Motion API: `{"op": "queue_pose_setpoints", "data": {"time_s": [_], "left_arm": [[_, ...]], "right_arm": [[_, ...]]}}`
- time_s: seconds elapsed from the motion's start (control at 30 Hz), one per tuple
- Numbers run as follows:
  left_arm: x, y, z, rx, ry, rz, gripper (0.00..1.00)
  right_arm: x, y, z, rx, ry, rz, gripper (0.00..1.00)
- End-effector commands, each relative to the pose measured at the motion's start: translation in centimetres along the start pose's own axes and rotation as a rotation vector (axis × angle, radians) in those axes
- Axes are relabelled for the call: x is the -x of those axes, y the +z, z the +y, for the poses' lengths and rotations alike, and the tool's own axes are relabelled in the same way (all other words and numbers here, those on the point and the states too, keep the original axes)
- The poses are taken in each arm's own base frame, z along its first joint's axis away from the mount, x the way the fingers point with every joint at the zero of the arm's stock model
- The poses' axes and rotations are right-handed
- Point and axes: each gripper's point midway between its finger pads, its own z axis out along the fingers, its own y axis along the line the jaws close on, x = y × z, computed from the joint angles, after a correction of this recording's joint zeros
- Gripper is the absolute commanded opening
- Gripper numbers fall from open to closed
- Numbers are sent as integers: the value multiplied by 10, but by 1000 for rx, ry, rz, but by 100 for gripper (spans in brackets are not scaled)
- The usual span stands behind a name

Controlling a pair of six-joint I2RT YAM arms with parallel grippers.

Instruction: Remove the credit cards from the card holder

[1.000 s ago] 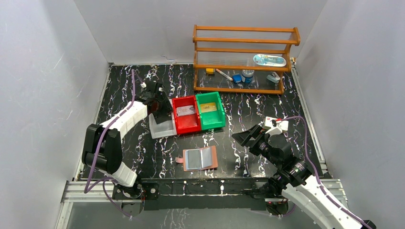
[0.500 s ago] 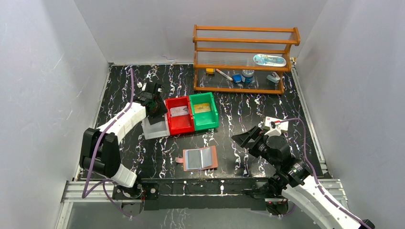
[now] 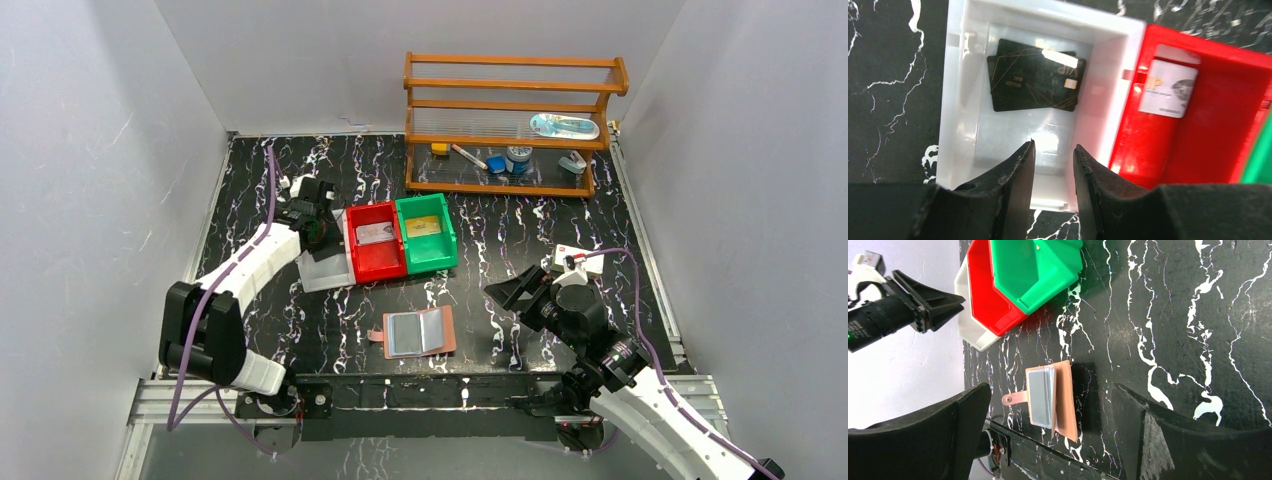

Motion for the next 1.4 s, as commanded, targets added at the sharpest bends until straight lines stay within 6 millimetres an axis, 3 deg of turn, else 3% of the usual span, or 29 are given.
{"op": "queue_pose_setpoints", "data": {"time_s": [0.0, 0.1, 0.4, 0.67, 0.8, 0.87, 0.97, 1.07, 1.2, 1.37], "left_arm": [[-27, 18, 25, 117, 5, 73, 32], [-36, 29, 27, 135, -1, 99, 31], [-25, 49, 38, 233, -2, 52, 27], [-33, 62, 43, 255, -3, 77, 25], [-32, 69, 44, 272, 17, 80, 25], [-31, 71, 45, 276, 30, 76, 24], [-33, 71, 47, 271, 37, 76, 24], [-36, 71, 49, 267, 45, 75, 24], [-36, 70, 49, 254, 57, 70, 24], [-32, 67, 47, 235, 62, 61, 23]], "right_arm": [[6, 0, 9, 34, 7, -24, 98], [6, -1, 10, 37, 5, -23, 98], [8, -3, 9, 31, 4, -29, 98], [9, -3, 9, 27, 5, -34, 98], [11, -1, 19, 59, -23, -34, 98], [22, -1, 37, 88, -67, -56, 97], [25, 25, 46, -5, -209, 16, 98], [25, 60, 38, -169, -300, 100, 98], [33, 98, 50, -230, -376, 138, 98], [30, 137, 41, -298, -413, 171, 98]]}}
